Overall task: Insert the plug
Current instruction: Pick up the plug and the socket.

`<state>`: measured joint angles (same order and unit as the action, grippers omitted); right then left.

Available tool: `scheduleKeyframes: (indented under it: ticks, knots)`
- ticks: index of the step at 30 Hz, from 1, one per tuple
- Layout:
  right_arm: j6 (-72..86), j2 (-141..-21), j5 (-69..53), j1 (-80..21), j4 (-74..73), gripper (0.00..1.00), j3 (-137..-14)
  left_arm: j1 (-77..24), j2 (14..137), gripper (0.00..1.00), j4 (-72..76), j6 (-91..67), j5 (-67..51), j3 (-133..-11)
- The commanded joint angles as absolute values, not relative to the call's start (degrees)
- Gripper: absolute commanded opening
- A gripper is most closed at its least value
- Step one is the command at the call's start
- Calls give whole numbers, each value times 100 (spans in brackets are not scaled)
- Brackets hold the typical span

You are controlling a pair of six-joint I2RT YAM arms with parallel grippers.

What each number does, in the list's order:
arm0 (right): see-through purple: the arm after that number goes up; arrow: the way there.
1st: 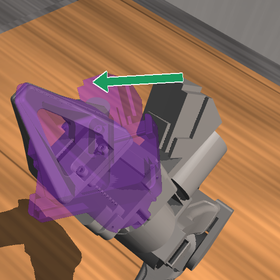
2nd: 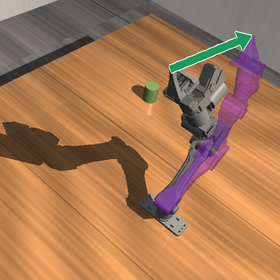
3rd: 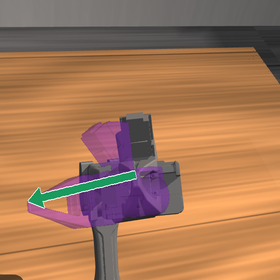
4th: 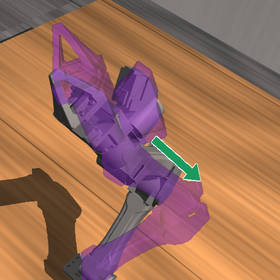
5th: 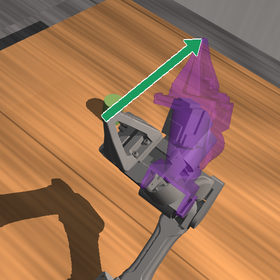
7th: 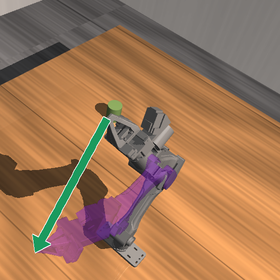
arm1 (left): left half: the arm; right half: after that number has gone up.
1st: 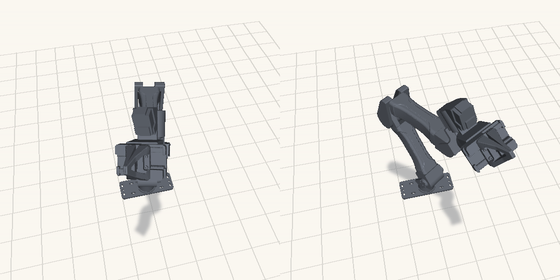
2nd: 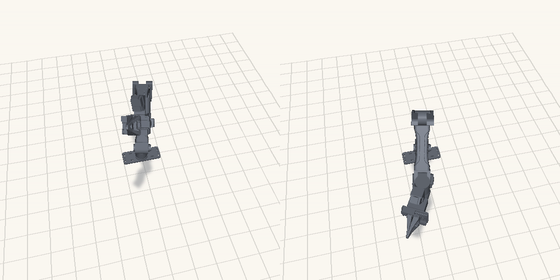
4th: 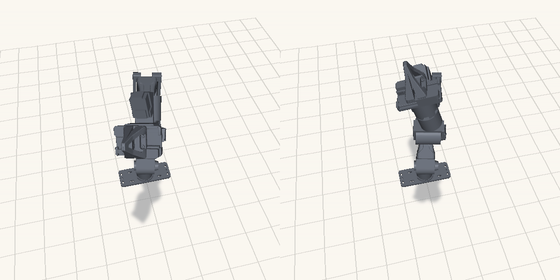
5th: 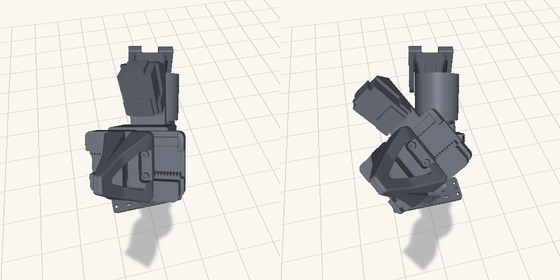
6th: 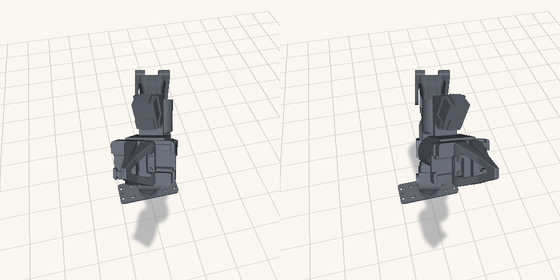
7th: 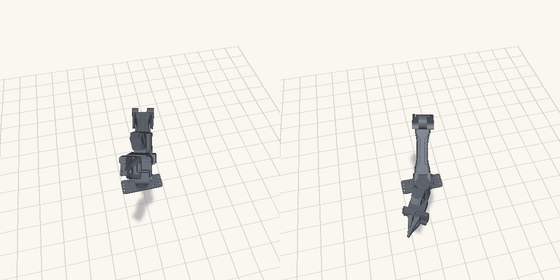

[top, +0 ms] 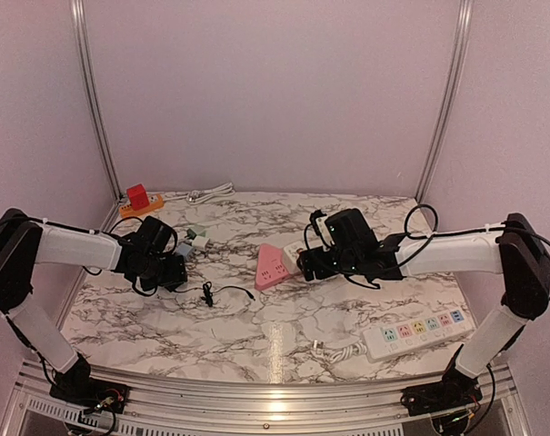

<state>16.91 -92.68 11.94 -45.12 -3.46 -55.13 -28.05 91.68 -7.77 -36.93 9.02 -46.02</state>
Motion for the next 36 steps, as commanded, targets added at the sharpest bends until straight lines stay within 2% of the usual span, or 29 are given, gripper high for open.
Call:
scheduleKeyframes:
  ticks: [1, 4, 11, 17, 21, 24, 28, 36]
  knots:
    - [1661, -9366, 1156, -4557, -316, 89, -5700, -2769, 9458, 79, -682, -3331, 694, -4673]
    - [1661, -9408, 1148, -4558, -293, 89, -5698, -2769, 9541, 75, -637, -3309, 622, -4599]
    - [1713, -9471, 1040, -4554, -231, 89, -5702, -2769, 9528, 43, -349, -3365, 390, -4431]
    - [1669, -9393, 977, -4560, -138, 89, -5607, -2769, 9517, 29, -317, -3372, 212, -4457]
    - [1584, -9308, 793, -4567, -57, 90, -5486, -2769, 9448, 26, -239, -3469, 35, -4426]
    - [1484, -9251, 516, -4571, 261, 98, -5430, -2769, 9307, 25, -86, -3618, -280, -4340]
    - [1129, -9123, -177, -4711, 802, 98, -5246, -2776, 9055, 25, 177, -3888, -647, -4230]
    - [-640, -9237, 772, -5844, 1273, 99, -5332, -2810, 8698, 26, 659, -4661, -1298, -4078]
